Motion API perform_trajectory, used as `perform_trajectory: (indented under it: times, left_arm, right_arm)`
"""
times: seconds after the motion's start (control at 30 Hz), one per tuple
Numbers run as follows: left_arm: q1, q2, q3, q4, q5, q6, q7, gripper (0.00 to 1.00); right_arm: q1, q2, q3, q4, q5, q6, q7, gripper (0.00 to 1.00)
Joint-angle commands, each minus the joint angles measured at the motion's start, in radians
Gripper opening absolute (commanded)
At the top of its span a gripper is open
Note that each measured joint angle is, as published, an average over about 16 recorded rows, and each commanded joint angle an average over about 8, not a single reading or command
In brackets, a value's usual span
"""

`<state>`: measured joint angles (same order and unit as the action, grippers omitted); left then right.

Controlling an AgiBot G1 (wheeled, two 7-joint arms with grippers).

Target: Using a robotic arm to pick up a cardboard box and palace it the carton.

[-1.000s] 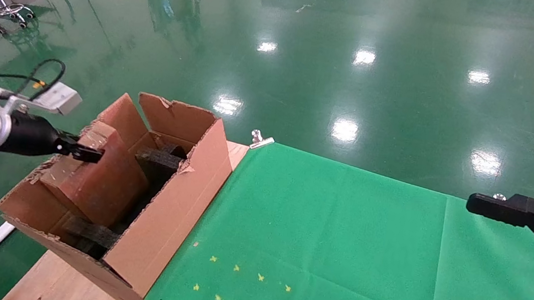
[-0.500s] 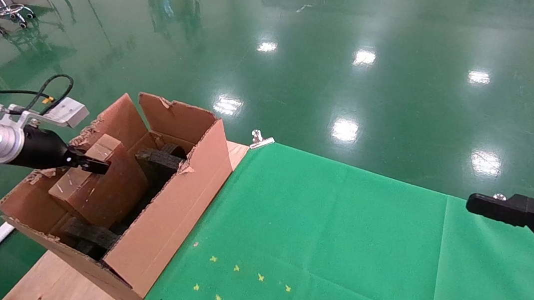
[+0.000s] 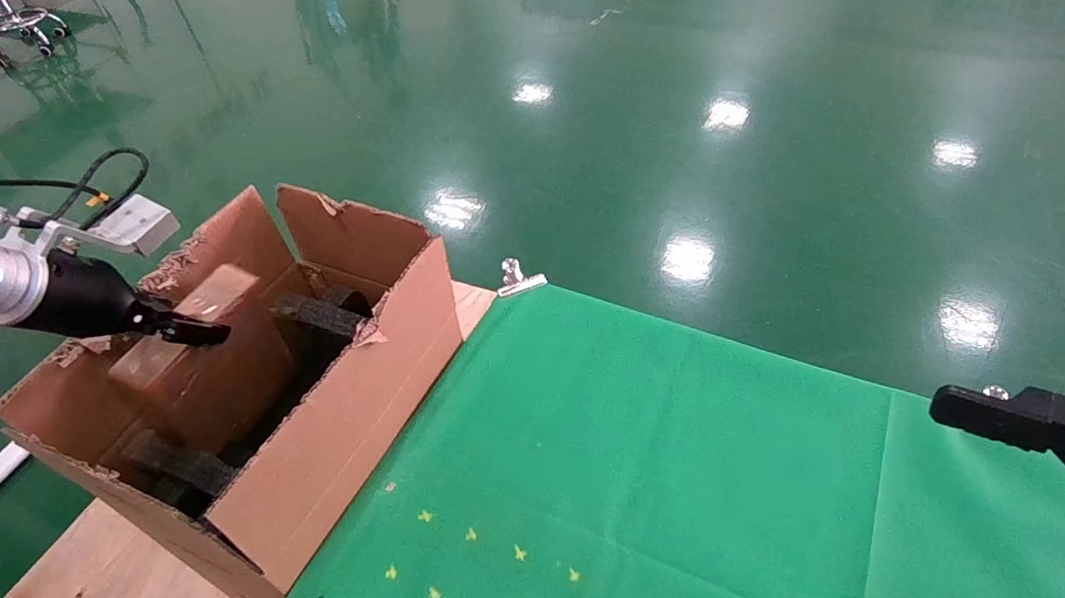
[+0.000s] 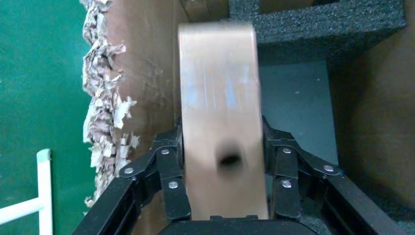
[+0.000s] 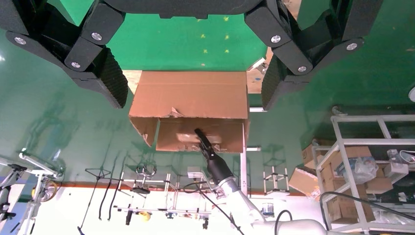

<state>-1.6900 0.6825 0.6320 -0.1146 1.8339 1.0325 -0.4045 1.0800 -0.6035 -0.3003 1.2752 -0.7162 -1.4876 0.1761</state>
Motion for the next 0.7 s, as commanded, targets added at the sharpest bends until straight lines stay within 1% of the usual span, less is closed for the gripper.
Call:
perform_trajectory:
  times: [0.03, 0.3, 0.47, 0.57, 0.7]
  left_arm:
    - [0.0, -0.001, 0.001, -0.002, 0.001, 0.002, -0.001, 1.0]
    - [-0.005, -0.003, -0.001, -0.016, -0.001, 0.005, 0.005, 1.0]
    - [-0.024, -0.016, -0.018, -0.07, -0.031, 0.049, 0.047, 1.0]
    - [-0.027, -0.033, -0.051, -0.119, -0.088, 0.107, 0.085, 1.0]
    - [-0.002, -0.059, -0.121, -0.179, -0.216, 0.205, 0.141, 1.0]
  right_arm:
    - [0.0, 0.0, 0.0, 0.0, 0.0, 0.0, 0.0, 1.0]
    - [0.0, 0.0, 0.0, 0.0, 0.0, 0.0, 0.0, 1.0]
    - [0.0, 0.0, 0.0, 0.0, 0.0, 0.0, 0.0, 1.0]
    - [0.0, 0.0, 0.0, 0.0, 0.0, 0.0, 0.0, 1.0]
    - [0.0, 0.0, -0.001, -0.001, 0.0, 0.0, 0.0, 1.0]
